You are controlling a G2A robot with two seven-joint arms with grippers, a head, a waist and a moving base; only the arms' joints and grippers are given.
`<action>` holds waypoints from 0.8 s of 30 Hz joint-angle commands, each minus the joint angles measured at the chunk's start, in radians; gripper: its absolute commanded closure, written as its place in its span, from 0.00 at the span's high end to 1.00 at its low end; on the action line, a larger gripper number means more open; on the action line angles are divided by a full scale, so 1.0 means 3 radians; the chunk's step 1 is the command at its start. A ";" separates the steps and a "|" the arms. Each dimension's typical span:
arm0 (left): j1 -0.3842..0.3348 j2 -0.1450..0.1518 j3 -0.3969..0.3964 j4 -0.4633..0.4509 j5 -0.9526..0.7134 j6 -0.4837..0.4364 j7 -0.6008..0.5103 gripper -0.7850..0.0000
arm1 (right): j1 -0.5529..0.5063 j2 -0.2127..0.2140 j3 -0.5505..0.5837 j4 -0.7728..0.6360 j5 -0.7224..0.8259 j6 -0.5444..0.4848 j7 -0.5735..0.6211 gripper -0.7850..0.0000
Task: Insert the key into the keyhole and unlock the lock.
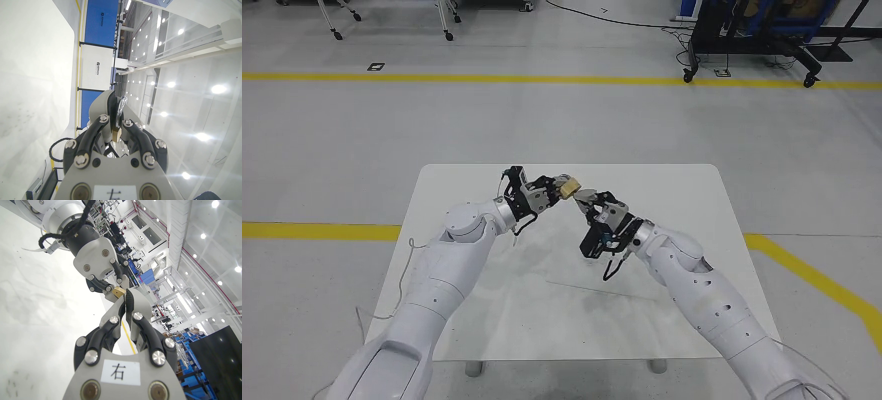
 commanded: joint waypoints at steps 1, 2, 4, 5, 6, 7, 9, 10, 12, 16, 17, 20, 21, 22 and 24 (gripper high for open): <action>-0.0003 0.0000 0.0004 0.0002 0.0036 -0.0036 0.0017 0.00 | -0.0010 -0.0005 0.0010 0.0011 0.0071 0.0010 0.0006 0.00; -0.0002 0.0000 0.0005 0.0002 0.0059 -0.0059 0.0050 0.00 | -0.0018 -0.0010 0.0018 0.0018 0.0137 0.0009 0.0002 0.00; 0.0006 -0.0003 0.0010 -0.0011 0.0093 -0.0101 0.0098 0.00 | -0.0046 -0.0023 0.0045 0.0029 0.0374 -0.0004 -0.0058 0.00; 0.0010 -0.0004 0.0012 -0.0019 0.0103 -0.0111 0.0112 0.00 | -0.0067 -0.0033 0.0071 0.0045 0.0565 -0.0003 -0.0136 0.00; 0.0015 -0.0005 0.0008 -0.0022 0.0096 -0.0116 0.0131 0.00 | -0.0086 -0.0041 0.0091 0.0075 0.0710 -0.0001 -0.0186 0.00; 0.0020 -0.0007 0.0007 -0.0030 0.0095 -0.0124 0.0148 0.00 | -0.0085 -0.0045 0.0095 0.0100 0.0772 -0.0018 -0.0208 0.00; 0.0043 -0.0010 -0.0010 -0.0047 0.0053 -0.0159 0.0167 0.00 | -0.0083 -0.0057 0.0104 0.0155 0.0901 -0.0031 -0.0241 0.00; 0.0051 -0.0010 -0.0015 -0.0051 0.0046 -0.0168 0.0171 0.00 | -0.0076 -0.0061 0.0100 0.0178 0.0926 -0.0045 -0.0251 0.00; 0.0060 -0.0009 -0.0024 -0.0060 0.0047 -0.0176 0.0175 0.00 | -0.0059 -0.0067 0.0091 0.0215 0.0940 -0.0060 -0.0269 0.00; 0.0070 -0.0008 -0.0032 -0.0074 0.0062 -0.0172 0.0182 0.00 | -0.0020 -0.0068 0.0068 0.0266 0.0887 -0.0160 -0.0341 0.00; 0.0072 -0.0008 -0.0034 -0.0078 0.0063 -0.0170 0.0183 0.00 | -0.0007 -0.0065 0.0068 0.0274 0.0851 -0.0179 -0.0356 0.22; 0.0078 -0.0008 -0.0040 -0.0089 0.0068 -0.0160 0.0197 0.00 | -0.0008 -0.0059 0.0073 0.0264 0.0803 -0.0197 -0.0389 1.00; 0.0079 -0.0007 -0.0043 -0.0096 0.0069 -0.0153 0.0198 0.00 | -0.0014 -0.0056 0.0072 0.0249 0.0778 -0.0202 -0.0395 1.00; 0.0080 -0.0006 -0.0052 -0.0098 0.0066 -0.0141 0.0202 0.00 | -0.0021 -0.0053 0.0071 0.0231 0.0737 -0.0195 -0.0388 1.00; 0.0083 -0.0002 -0.0092 -0.0088 0.0011 -0.0101 0.0234 0.00 | -0.0050 -0.0047 0.0074 0.0178 0.0699 -0.0183 -0.0386 1.00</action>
